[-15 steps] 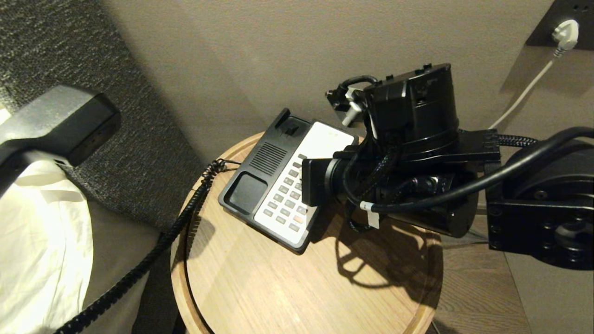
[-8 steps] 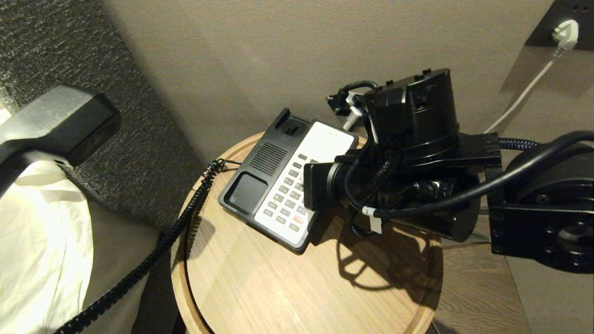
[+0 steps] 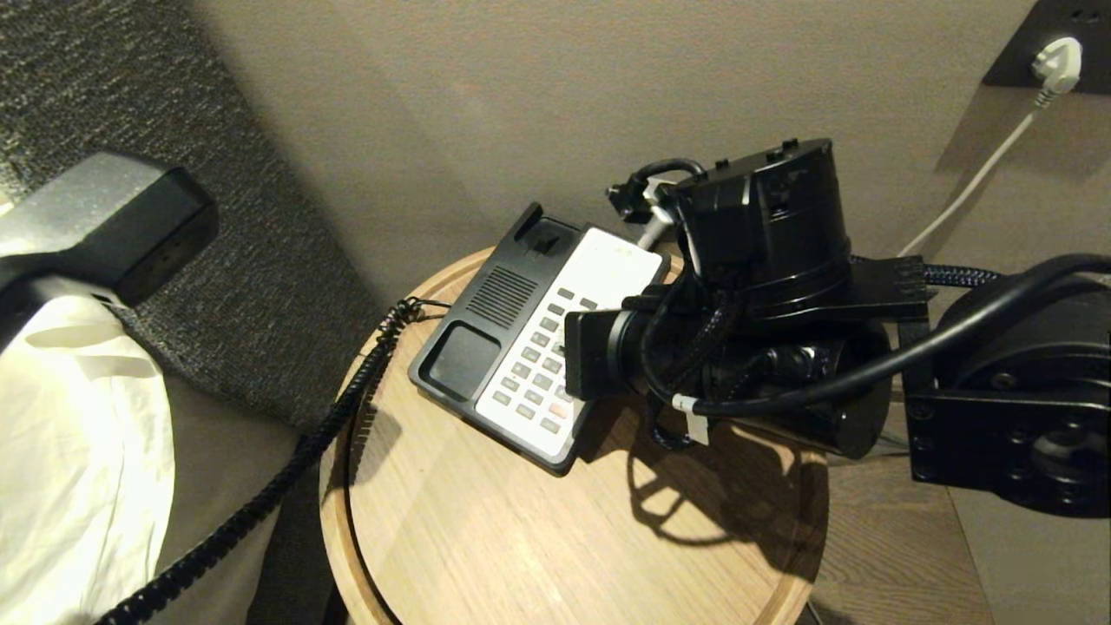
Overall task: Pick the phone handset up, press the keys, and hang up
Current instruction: Dial the number
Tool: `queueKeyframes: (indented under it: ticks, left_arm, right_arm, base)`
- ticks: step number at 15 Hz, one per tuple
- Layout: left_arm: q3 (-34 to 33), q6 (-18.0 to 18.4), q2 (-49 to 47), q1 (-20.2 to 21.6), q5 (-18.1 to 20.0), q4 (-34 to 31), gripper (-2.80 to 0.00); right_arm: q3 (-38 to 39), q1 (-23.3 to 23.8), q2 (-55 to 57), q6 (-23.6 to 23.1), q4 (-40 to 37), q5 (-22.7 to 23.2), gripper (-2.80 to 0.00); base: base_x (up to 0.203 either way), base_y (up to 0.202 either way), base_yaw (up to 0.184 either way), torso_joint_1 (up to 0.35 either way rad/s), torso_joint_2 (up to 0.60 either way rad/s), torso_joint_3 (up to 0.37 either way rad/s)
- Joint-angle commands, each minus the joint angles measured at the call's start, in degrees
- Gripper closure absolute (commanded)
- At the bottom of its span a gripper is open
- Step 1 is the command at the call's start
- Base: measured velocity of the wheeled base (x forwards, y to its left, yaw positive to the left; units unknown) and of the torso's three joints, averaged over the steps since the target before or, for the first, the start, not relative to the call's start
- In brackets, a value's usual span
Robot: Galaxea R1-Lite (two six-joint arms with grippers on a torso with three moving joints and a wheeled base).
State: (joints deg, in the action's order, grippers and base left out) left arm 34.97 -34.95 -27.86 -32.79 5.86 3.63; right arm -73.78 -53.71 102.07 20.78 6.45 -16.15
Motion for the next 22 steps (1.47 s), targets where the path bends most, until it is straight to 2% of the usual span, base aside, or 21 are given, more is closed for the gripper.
queueKeyframes:
  ticks: [1, 9, 11, 15, 22]
  left_arm:
    - [-0.08, -0.21, -0.01, 0.01, 0.03, 0.06, 0.0]
    - [-0.96, -0.12, -0.09, 0.01, 0.15, 0.07, 0.0]
    - [-1.05, -0.21, -0.01, 0.01, 1.41, 0.06, 0.0]
    - [-1.14, -0.21, -0.01, 0.1, 1.44, 0.06, 0.0]
    - [-1.14, -0.21, 0.17, 0.1, 1.53, 0.06, 0.0]
  right_arm:
    - [0.04, -0.02, 0.24, 0.13, 0.06, -0.11, 0.0]
    - [0.17, -0.08, -2.19, 0.22, -0.29, -0.2, 0.0]
    - [1.1, -0.08, -3.03, 0.22, -0.41, -0.13, 0.0]
    - [5.03, -0.68, -4.91, 0.22, -0.3, -0.11, 0.0]
    - [5.22, -0.87, -4.33, 0.22, -0.21, -0.11, 0.0]
  base:
    - [0.0, 0.0, 0.0, 0.0, 0.0, 0.0]
    - [0.0, 0.0, 0.0, 0.0, 0.0, 0.0]
    - [0.0, 0.0, 0.0, 0.0, 0.0, 0.0]
    - [0.0, 0.0, 0.0, 0.0, 0.0, 0.0]
    - [0.0, 0.0, 0.0, 0.0, 0.0, 0.0]
